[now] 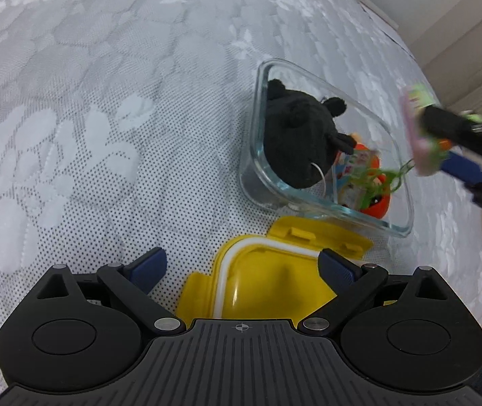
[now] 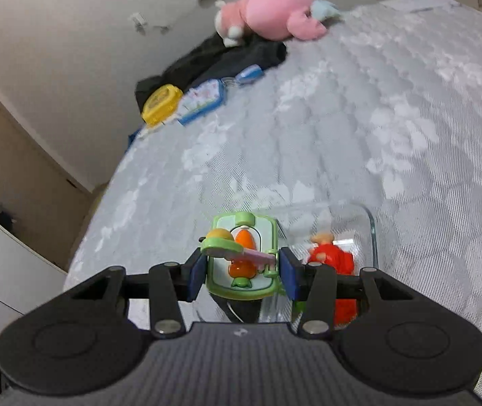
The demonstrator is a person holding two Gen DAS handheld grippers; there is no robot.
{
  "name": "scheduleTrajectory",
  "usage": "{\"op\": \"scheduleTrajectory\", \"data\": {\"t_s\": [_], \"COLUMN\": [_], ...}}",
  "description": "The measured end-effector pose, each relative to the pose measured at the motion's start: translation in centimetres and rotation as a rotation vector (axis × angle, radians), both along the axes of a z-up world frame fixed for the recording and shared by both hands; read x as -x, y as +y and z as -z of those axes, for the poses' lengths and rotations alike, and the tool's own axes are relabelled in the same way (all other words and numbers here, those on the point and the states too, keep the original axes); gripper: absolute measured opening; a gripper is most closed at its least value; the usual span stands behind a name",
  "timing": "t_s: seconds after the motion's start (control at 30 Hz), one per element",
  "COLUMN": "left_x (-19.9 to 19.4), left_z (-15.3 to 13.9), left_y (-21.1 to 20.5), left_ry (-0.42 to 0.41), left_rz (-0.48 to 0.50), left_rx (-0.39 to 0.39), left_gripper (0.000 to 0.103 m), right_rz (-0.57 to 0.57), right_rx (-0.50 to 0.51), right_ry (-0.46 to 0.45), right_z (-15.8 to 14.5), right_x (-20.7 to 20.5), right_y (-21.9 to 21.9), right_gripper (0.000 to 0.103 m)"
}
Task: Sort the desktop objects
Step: 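Place the green carrot toy into the glass container beside the daruma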
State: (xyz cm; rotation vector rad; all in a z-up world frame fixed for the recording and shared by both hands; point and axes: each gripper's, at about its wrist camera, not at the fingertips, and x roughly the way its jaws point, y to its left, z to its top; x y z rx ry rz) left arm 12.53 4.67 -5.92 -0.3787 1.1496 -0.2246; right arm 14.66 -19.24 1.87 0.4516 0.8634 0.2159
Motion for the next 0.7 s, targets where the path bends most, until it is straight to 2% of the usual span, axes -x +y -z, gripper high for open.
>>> {"op": "scheduleTrajectory", "data": {"t_s": [0.17,0.3,0.5,0.7], "left_x": [-0.2,-0.3,-0.5,-0.7], "left_z": [-0.1,0.1,0.3,0.7], "left_y": [-0.6,-0.8,-1.0,-1.3], "left_ry": [-0.016,-0.014,-0.010,-0.013], "left_rz": [0.029,0.037,0.045,0.061], "left_rx": [-0.031,-0.030,-0.042,-0.054], "left_gripper": [0.099,0.099,0.099,0.099], "right_rz": [0.017,0.092,0.161,0.102], "right_rx": [-0.030,-0.070,-0.012,0.095], "right_ry": [0.045,0.070,0.072,0.037], "right_z": [2.3,3.9,5.3,5.1], "right_x": [-0.3,-0.9,-1.3,-1.6], "right_y": [0.2,-0.4,-0.9,0.1], "right_gripper": [0.049,0.049,0.049,0.049]}}
